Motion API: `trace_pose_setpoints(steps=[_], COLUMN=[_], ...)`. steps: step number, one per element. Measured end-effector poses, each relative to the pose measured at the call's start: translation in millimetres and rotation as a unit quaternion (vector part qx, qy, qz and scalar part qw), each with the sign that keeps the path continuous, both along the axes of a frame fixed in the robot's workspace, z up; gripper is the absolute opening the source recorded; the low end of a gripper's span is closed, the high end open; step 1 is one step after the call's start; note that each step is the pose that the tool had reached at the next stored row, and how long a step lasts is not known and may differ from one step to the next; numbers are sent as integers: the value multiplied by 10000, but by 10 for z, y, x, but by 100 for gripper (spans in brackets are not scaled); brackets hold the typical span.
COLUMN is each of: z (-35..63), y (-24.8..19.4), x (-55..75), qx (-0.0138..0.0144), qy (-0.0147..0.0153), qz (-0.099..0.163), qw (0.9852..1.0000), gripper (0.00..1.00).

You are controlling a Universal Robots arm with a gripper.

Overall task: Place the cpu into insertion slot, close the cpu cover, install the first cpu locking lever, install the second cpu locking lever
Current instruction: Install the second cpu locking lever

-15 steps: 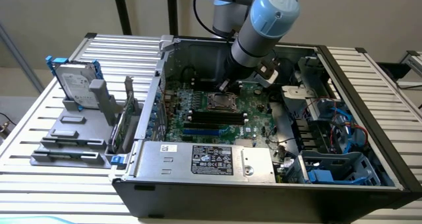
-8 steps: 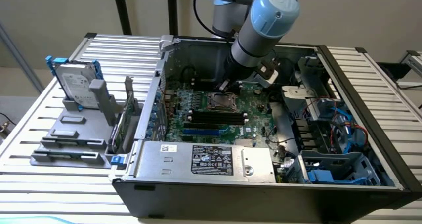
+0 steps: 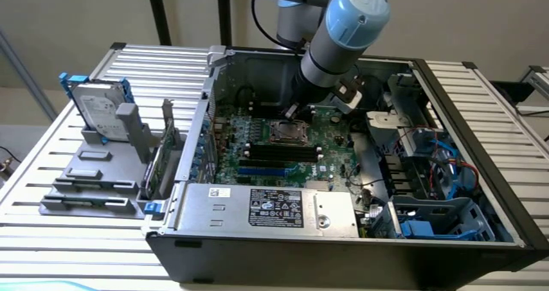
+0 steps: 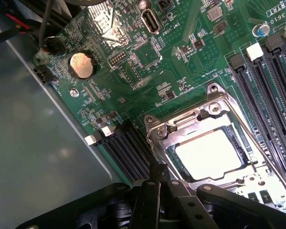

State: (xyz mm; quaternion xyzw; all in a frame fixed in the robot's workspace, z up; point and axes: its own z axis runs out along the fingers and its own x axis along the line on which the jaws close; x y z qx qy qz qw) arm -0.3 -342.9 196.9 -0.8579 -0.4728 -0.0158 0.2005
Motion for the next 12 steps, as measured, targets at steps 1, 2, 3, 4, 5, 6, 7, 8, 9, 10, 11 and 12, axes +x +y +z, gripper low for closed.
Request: trace_pose_setpoints(steps=[1, 2, 3, 4, 5, 6, 7, 8, 9, 10, 11, 12], z=[0, 0, 1, 13, 34, 63, 95, 124, 149, 162, 170, 176], y=[0, 0, -1, -9, -22, -41, -61, -83, -106, -127, -144, -159], x=[0, 0, 0, 0, -2, -3, -5, -7, -11, -25, -43, -61], qx=[0, 0, 1, 2, 5, 6, 7, 7, 7, 7, 6, 7], qy=[0, 0, 0, 1, 0, 0, 0, 0, 0, 0, 0, 0], qz=[0, 0, 0, 0, 0, 0, 0, 0, 0, -1, 0, 0], qw=[10000, 10000, 10000, 10000, 10000, 10000, 10000, 10000, 10000, 10000, 10000, 10000], gripper=[11, 11, 11, 11, 11, 11, 11, 11, 11, 11, 11, 11])
